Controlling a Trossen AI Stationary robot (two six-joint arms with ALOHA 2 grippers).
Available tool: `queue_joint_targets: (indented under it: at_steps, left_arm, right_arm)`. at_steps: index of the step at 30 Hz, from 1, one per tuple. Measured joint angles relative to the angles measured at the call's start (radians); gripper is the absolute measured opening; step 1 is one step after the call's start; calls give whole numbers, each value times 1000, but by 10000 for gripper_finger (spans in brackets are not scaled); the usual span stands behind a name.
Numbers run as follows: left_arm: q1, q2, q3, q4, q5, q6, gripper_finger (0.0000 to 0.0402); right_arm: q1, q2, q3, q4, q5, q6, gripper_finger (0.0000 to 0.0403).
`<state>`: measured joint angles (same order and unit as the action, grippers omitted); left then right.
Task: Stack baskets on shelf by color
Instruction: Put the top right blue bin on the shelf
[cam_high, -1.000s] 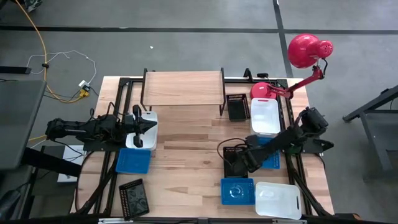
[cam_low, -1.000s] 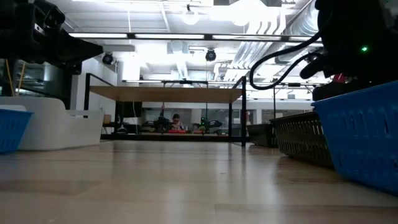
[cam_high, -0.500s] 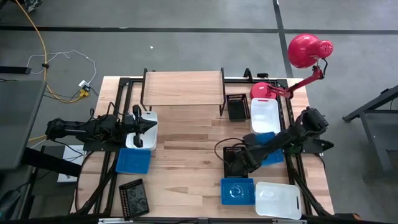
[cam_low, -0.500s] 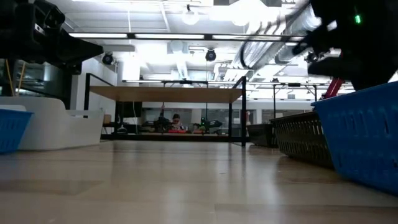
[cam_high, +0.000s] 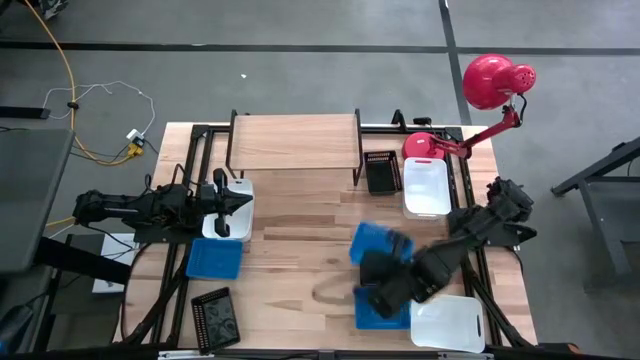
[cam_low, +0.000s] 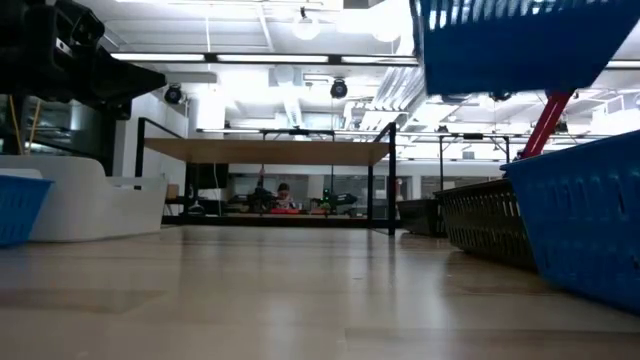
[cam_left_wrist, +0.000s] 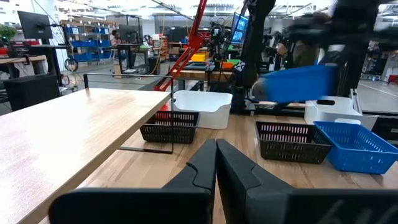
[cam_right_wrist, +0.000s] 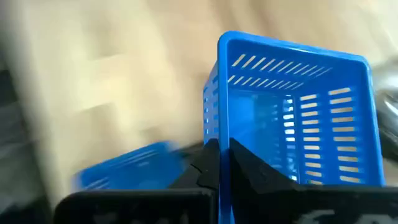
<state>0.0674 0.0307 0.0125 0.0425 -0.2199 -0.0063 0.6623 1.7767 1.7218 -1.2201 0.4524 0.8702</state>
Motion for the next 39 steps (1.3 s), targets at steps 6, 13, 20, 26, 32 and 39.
queue_joint_targets:
  at_steps: [6, 13, 20, 26, 32, 39]
  left_arm:
    - [0, 0, 0, 0, 0, 1, 1]
    - [0, 0, 0, 0, 0, 1, 1]
    - [0, 0, 0, 0, 0, 0, 1]
    - [0, 0, 0, 0, 0, 0, 1]
    - [0, 0, 0, 0, 0, 0, 1]
    - [0, 0, 0, 0, 0, 0, 1]
  right_arm:
    - [110, 18, -35, 131, -60, -30, 1]
    - [175, 84, -121, 210, -37, 67, 0]
    - [178, 134, -123, 265, -103, 69, 0]
    - [179, 143, -123, 265, -121, 72, 0]
    - [179, 142, -123, 265, -142, 72, 0]
    - [179, 142, -123, 266, -111, 52, 0]
